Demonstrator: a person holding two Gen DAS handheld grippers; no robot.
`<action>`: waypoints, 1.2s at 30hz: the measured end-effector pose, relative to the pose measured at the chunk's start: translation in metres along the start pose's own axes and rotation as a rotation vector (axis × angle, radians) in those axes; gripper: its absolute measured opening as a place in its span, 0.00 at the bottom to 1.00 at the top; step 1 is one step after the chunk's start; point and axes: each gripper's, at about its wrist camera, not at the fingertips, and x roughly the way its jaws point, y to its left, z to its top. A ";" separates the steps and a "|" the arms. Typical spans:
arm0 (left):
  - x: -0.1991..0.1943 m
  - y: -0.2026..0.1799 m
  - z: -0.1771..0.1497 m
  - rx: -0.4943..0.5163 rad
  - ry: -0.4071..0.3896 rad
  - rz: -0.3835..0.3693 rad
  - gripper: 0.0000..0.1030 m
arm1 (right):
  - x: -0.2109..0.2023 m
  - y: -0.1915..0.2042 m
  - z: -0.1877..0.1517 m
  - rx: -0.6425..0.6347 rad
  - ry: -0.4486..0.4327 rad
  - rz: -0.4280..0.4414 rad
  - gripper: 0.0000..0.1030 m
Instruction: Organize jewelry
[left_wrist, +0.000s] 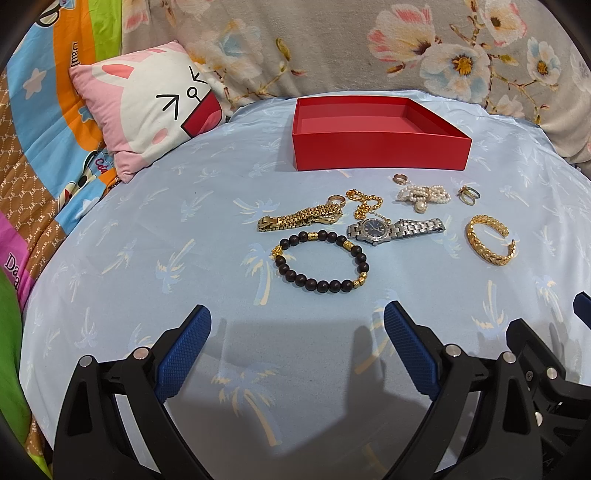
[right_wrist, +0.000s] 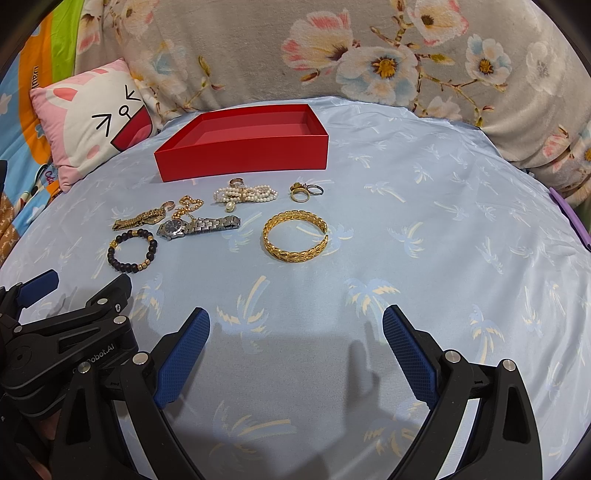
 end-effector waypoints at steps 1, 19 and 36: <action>0.000 0.000 0.000 0.000 0.000 0.000 0.89 | 0.000 0.000 0.000 0.000 0.000 0.000 0.90; 0.000 0.033 -0.011 -0.110 0.022 -0.046 0.91 | 0.005 -0.007 -0.003 0.026 0.050 0.021 0.90; 0.023 0.032 0.013 -0.071 0.065 -0.113 0.91 | 0.046 -0.013 0.039 0.073 0.104 0.074 0.79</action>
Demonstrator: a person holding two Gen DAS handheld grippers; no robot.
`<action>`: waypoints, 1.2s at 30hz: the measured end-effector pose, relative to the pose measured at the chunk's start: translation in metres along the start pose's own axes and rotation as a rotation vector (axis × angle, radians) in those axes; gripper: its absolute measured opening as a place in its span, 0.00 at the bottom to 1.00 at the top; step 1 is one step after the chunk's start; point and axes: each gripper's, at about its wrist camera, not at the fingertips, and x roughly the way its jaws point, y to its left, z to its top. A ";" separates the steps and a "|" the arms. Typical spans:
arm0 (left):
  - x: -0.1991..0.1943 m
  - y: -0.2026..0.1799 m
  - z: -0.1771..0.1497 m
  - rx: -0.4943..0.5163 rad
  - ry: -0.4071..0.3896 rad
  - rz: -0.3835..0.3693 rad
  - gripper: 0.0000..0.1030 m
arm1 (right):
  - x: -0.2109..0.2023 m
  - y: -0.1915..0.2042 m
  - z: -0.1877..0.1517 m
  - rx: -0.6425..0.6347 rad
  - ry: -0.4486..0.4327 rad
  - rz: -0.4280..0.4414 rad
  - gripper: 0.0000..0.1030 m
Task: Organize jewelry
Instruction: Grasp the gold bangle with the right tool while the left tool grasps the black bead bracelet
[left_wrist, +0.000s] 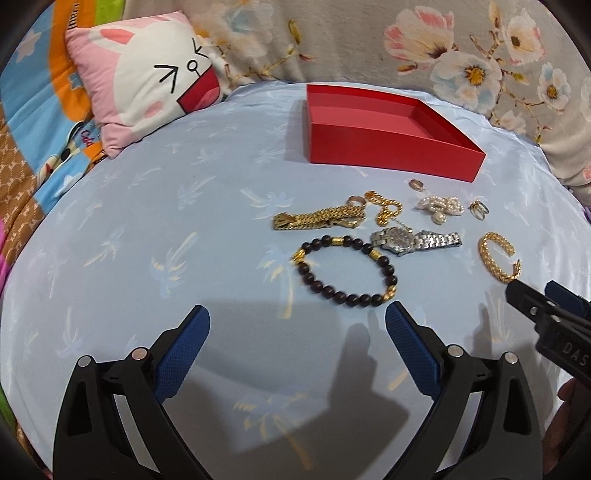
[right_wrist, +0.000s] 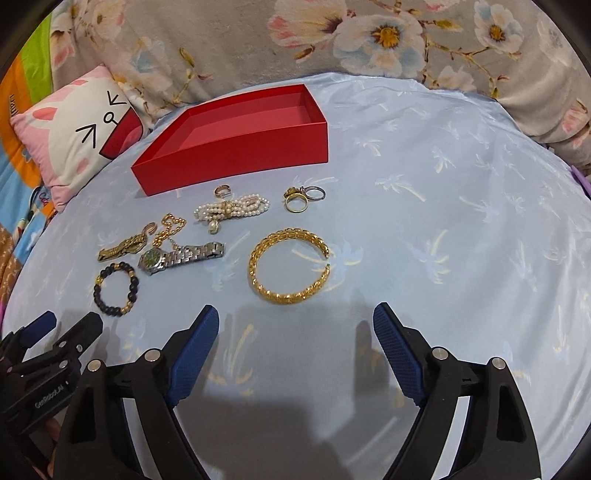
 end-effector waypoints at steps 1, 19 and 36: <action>0.002 -0.002 0.002 0.005 0.000 -0.007 0.91 | 0.003 0.000 0.002 -0.001 0.003 -0.001 0.78; 0.019 0.003 0.010 -0.034 0.031 -0.037 0.91 | 0.037 0.005 0.034 -0.058 0.017 -0.003 0.63; 0.034 0.013 0.027 -0.066 0.044 -0.027 0.87 | 0.035 0.004 0.029 -0.054 0.008 0.011 0.53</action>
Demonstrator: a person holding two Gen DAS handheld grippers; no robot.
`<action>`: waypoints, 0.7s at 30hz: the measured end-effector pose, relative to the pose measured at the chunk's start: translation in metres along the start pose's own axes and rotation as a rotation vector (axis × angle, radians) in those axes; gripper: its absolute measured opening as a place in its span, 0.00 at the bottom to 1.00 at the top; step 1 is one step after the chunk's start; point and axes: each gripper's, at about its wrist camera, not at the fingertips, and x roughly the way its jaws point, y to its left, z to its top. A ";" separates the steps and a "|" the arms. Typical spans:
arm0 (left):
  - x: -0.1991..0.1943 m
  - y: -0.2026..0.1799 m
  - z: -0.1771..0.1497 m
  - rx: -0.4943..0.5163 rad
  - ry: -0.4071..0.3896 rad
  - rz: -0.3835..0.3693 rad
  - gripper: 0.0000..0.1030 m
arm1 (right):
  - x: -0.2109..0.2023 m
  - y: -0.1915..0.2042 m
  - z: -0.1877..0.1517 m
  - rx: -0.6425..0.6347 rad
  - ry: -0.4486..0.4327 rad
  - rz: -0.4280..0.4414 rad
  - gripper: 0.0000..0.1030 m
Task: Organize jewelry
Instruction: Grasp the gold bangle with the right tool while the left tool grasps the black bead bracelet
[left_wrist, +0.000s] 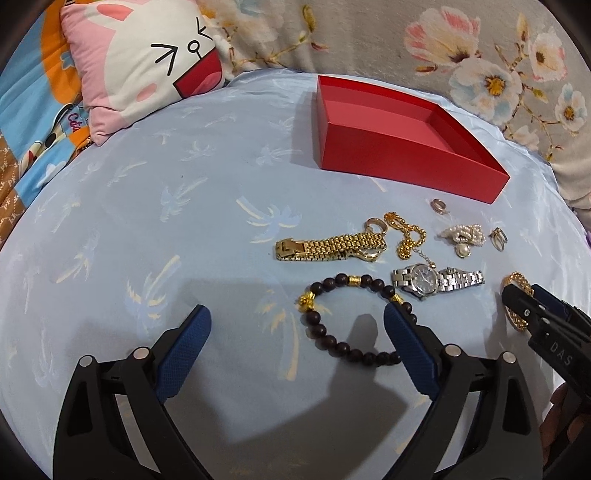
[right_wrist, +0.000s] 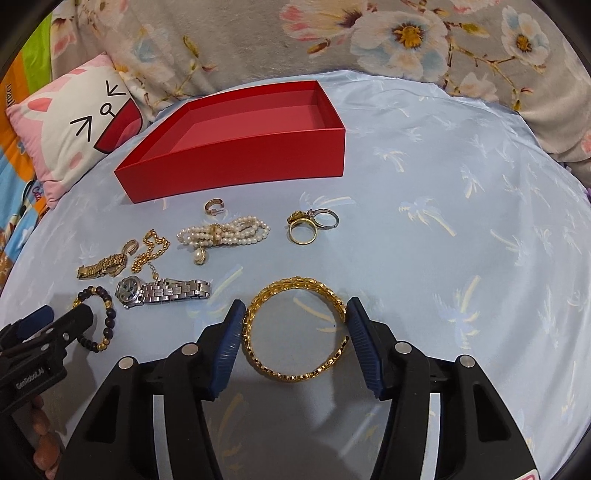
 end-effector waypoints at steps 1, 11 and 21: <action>0.000 -0.001 0.001 0.004 -0.004 0.005 0.83 | 0.000 0.000 0.000 0.003 0.000 0.001 0.54; 0.001 -0.019 0.003 0.098 -0.022 -0.014 0.39 | -0.001 -0.001 0.001 0.012 0.002 0.004 0.54; -0.008 -0.024 -0.003 0.116 -0.018 -0.109 0.08 | -0.009 -0.003 -0.003 0.020 0.008 0.026 0.54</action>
